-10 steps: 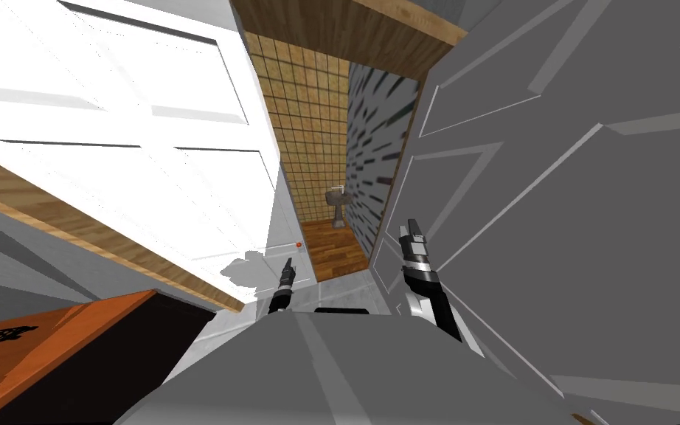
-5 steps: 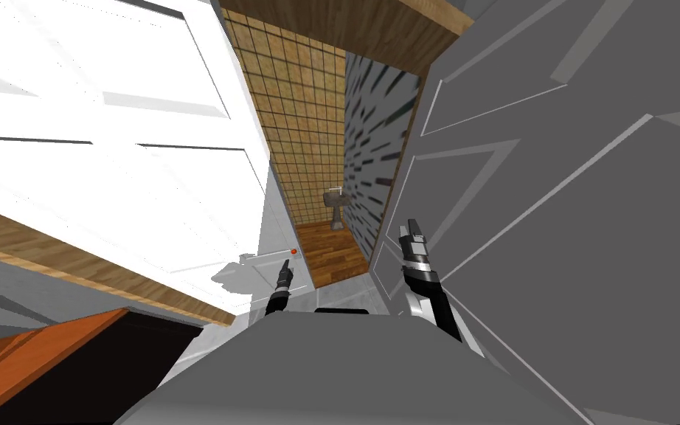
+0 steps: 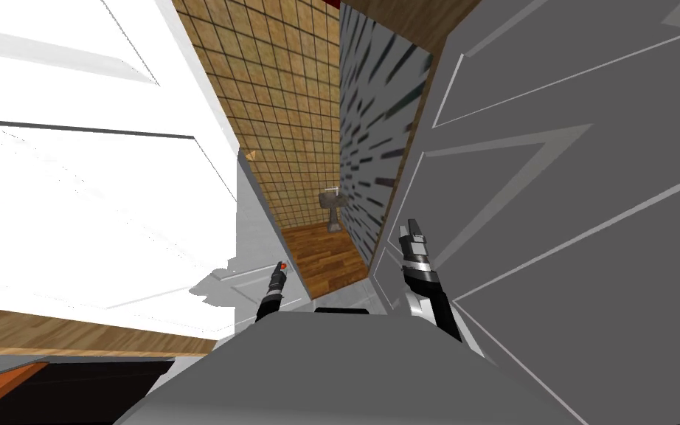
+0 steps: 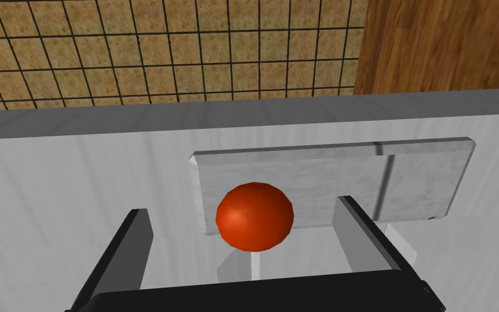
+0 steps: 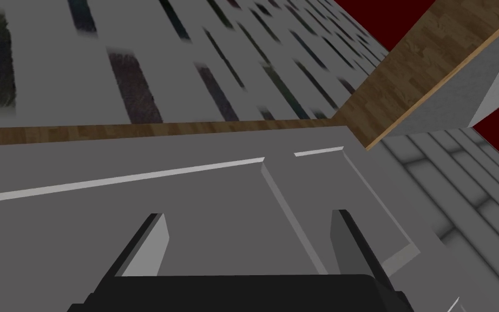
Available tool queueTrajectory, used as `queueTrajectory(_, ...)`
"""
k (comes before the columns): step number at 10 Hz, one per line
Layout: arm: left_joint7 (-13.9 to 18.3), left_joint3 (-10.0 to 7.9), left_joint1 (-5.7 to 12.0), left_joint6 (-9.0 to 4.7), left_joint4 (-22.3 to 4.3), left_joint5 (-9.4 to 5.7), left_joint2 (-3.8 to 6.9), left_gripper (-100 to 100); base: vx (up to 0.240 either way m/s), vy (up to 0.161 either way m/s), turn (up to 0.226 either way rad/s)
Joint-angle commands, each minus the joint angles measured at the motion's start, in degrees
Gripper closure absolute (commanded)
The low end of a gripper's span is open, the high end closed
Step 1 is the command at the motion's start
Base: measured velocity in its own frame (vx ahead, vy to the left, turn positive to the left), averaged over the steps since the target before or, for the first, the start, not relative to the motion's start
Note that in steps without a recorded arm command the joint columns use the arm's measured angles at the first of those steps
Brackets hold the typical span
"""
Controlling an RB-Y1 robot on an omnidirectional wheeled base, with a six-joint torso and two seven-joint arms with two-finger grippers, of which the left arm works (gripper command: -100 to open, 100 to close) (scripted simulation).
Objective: Pull the door open
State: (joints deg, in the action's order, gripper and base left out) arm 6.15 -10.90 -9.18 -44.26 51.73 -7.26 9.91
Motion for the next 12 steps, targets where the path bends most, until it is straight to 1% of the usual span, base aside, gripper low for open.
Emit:
queueTrajectory(1,0.7,-0.47,0.35,-0.61,-1.4,-0.33,0.88,-100,0.176,0.029,-0.041)
queueTrajectory(2,0.4,-0.17,0.19,-0.47,-1.1,-0.16,0.39,-100,0.045,-0.002,0.028)
queueTrajectory(3,0.4,-0.17,0.19,-0.47,-1.1,-0.16,0.39,100,-0.022,-0.009,-0.005)
queueTrajectory(8,0.4,-0.17,0.19,-0.47,-1.1,-0.16,0.39,100,-0.007,0.0,-0.005)
queueTrajectory(9,1.0,0.52,-0.23,-0.81,-1.0,0.16,0.78,100,-0.113,0.009,-0.085)
queueTrajectory(12,2.6,1.95,-1.06,-1.59,-0.7,0.86,1.91,100,-0.218,0.036,-0.124)
